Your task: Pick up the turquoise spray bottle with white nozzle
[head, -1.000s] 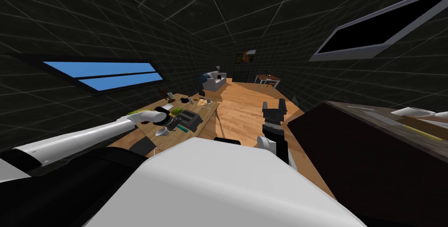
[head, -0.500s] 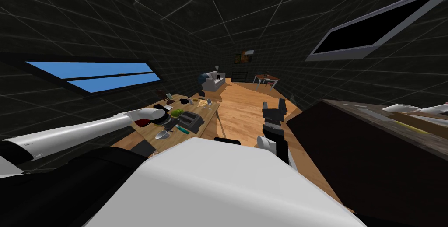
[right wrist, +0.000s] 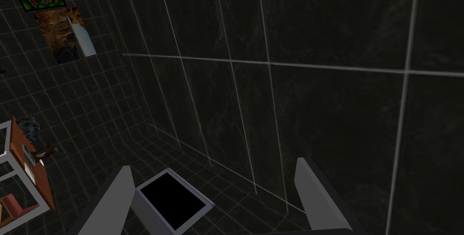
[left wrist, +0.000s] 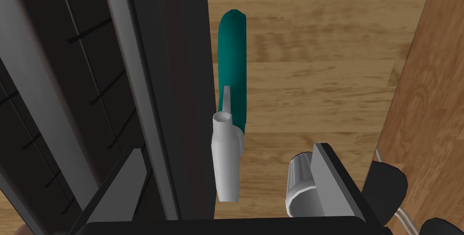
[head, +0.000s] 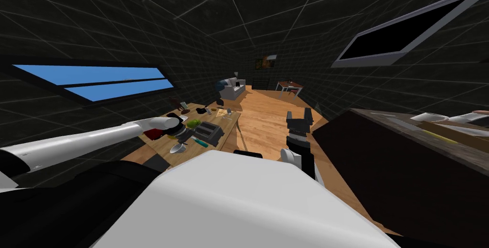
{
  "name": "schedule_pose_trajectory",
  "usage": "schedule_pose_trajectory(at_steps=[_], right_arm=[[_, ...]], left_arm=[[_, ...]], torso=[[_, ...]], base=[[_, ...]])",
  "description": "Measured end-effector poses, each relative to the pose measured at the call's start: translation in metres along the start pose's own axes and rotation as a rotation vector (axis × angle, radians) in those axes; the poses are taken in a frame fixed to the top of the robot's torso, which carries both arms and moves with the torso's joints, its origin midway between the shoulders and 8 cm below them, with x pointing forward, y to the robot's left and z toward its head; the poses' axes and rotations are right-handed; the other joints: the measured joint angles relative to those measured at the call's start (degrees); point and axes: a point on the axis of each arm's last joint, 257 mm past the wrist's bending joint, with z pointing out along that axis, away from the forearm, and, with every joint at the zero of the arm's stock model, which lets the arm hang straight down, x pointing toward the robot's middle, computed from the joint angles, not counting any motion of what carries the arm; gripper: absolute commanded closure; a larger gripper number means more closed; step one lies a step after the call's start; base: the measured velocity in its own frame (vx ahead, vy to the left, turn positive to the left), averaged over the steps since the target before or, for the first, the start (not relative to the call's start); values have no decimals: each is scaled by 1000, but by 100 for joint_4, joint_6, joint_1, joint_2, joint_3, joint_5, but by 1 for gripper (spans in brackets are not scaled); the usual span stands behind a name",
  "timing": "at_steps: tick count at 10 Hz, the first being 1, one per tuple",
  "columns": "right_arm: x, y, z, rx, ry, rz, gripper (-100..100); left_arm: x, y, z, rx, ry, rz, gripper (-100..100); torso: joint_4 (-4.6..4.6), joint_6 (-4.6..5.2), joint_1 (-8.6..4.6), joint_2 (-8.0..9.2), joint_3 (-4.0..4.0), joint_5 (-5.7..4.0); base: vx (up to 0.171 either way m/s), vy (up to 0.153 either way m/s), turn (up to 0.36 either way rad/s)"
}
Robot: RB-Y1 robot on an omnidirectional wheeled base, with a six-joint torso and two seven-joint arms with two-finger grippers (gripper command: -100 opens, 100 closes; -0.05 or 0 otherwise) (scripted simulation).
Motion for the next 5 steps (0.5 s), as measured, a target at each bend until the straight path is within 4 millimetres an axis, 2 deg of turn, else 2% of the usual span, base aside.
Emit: schedule_pose_trajectory(at_steps=[1,2,4,5], right_arm=[[0,0,0,0,0,0,0],[0,0,0,0,0,0,0],[0,0,0,0,0,0,0],[0,0,0,0,0,0,0]], left_arm=[[-8,-1,-1,10,-13,-11,-100],[-16,-4,1,15,-26,-25,-100],[-36,-15,-4,43,-69,-43,-100],[-39,-22,-8,57,-78,-42,-100]], torso=[[5,5,15,31,16,2],[11,0,26,50,29,7],[6,-1,5,19,12,1],[2,0,-4,4,3,-1]], base=[[-160,83,-168],[-95,46,1],[-10,3,22],[-123,35,-245]])
